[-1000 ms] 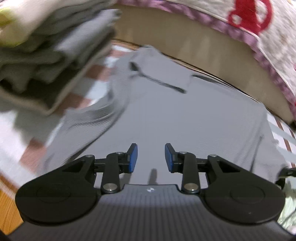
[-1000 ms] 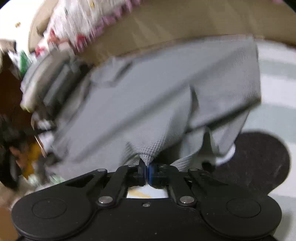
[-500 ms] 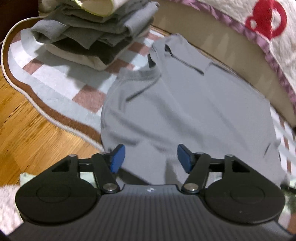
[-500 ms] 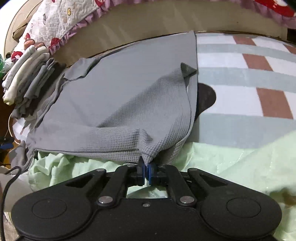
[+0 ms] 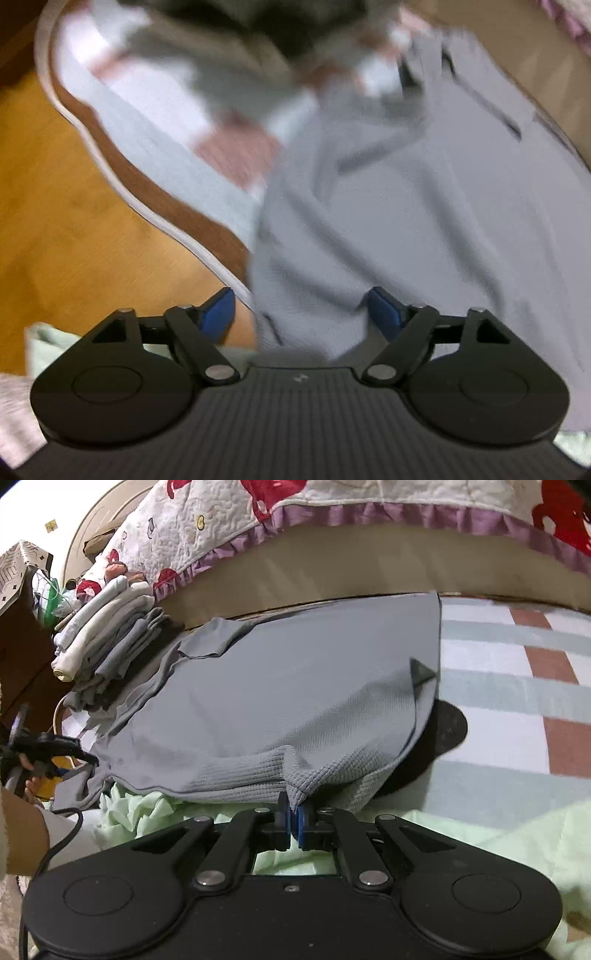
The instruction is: Fold clothes
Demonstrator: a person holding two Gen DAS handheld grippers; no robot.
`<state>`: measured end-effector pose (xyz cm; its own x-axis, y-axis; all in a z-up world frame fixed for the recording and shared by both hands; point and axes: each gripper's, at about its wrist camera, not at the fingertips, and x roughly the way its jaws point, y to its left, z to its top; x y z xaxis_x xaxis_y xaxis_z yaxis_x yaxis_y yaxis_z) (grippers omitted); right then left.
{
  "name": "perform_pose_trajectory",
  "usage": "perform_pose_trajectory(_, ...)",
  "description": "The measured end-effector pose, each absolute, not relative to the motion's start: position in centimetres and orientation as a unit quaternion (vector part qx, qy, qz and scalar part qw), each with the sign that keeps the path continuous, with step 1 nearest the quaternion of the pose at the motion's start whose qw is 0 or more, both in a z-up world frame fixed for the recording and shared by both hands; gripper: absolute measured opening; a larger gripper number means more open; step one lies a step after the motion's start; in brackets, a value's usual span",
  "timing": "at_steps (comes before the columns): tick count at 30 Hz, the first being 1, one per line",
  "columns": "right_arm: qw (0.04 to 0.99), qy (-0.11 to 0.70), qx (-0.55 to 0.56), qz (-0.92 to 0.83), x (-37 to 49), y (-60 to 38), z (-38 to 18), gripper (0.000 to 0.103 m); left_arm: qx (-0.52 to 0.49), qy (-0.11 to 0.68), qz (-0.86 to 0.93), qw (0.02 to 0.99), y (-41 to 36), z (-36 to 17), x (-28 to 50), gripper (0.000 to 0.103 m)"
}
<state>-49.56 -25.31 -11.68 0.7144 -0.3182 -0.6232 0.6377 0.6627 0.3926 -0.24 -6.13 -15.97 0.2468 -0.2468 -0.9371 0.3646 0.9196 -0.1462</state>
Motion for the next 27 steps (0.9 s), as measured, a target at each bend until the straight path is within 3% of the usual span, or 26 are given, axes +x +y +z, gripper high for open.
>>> perform_pose_trajectory(2, 0.881, 0.234, 0.300, -0.283, -50.0, -25.4, -10.0, 0.005, 0.072, 0.554, -0.198, 0.806, -5.8, -14.7, -1.1, 0.003)
perform_pose_trajectory(6, 0.891, 0.183, 0.296, -0.290, -51.9, -24.4, -6.5, 0.004, 0.081, 0.485, -0.232, 0.839, -3.4, -10.3, -3.7, 0.003)
perform_pose_trajectory(13, 0.835, 0.331, 0.274, -0.343, -49.9, -22.0, -11.7, 0.004, 0.148, 0.479, -0.226, 0.835, -3.7, -10.4, -5.4, 0.003)
perform_pose_trajectory(17, 0.830, 0.331, 0.282, -0.347, -50.4, -22.2, -11.4, 0.003, 0.144, 0.491, -0.232, 0.827, -3.3, -9.6, -4.8, 0.008)
perform_pose_trajectory(18, 0.831, 0.332, 0.282, -0.347, -50.5, -22.2, -11.3, 0.004, 0.135, 0.485, -0.235, 0.832, -3.1, -9.0, -4.4, 0.011)
perform_pose_trajectory(19, 0.830, 0.335, 0.283, -0.345, -50.5, -22.2, -11.5, 0.004, 0.131, 0.471, -0.239, 0.839, -3.1, -8.4, -4.0, 0.027)
perform_pose_trajectory(20, 0.828, 0.338, 0.285, -0.344, -50.4, -22.3, -11.9, 0.004, 0.129, 0.456, -0.242, 0.847, -3.3, -7.8, -3.5, 0.049)
perform_pose_trajectory(21, 0.827, 0.341, 0.287, -0.343, -50.3, -22.4, -12.2, 0.004, 0.134, 0.437, -0.247, 0.855, -3.8, -7.5, -3.0, 0.056)
perform_pose_trajectory(27, 0.819, 0.354, 0.293, -0.343, -49.6, -22.9, -13.2, 0.004, 0.134, 0.395, -0.296, 0.859, -8.8, -10.9, 3.2, 0.060)
